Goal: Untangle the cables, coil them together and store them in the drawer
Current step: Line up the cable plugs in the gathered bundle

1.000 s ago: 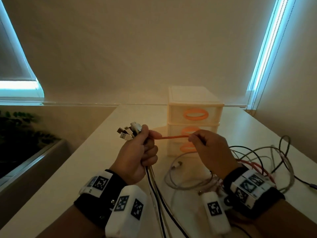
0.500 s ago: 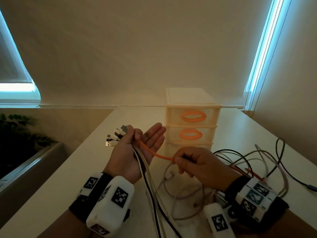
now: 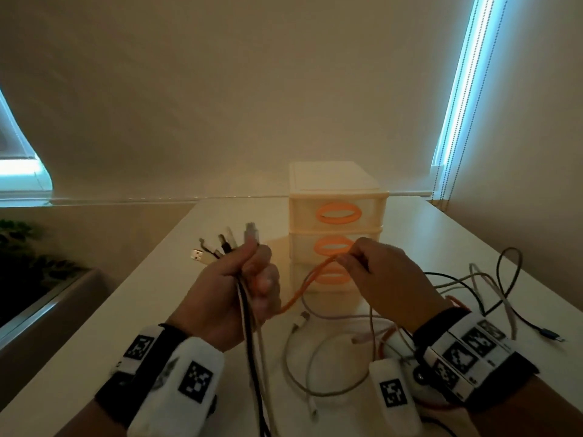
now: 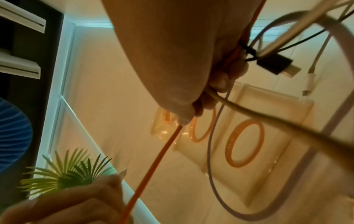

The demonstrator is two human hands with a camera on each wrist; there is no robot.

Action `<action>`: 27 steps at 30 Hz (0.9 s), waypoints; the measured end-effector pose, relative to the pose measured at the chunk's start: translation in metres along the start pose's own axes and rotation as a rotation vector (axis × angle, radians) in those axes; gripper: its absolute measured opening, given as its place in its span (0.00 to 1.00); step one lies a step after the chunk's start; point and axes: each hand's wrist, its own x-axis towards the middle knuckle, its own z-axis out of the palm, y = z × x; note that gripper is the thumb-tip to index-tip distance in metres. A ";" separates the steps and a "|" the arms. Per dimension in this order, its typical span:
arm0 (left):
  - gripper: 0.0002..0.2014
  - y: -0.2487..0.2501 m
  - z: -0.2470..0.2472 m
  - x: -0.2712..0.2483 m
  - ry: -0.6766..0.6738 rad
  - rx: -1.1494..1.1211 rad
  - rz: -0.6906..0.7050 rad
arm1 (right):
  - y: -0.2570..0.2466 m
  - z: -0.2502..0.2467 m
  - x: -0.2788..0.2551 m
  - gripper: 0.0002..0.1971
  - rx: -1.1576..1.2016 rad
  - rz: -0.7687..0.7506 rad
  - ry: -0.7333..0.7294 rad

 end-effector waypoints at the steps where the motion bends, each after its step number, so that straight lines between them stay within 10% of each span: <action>1: 0.24 -0.007 0.003 0.001 0.000 0.076 -0.045 | -0.003 0.003 0.000 0.12 0.072 0.005 0.026; 8: 0.24 -0.029 0.015 0.008 0.115 0.088 -0.032 | -0.034 0.010 -0.011 0.03 0.592 -0.160 -0.061; 16: 0.25 -0.012 0.008 0.011 0.309 -0.262 0.272 | -0.027 0.016 -0.018 0.06 0.363 -0.212 -0.390; 27: 0.22 -0.012 0.000 0.013 0.314 -0.266 0.260 | 0.007 0.012 -0.009 0.06 0.285 -0.107 -0.263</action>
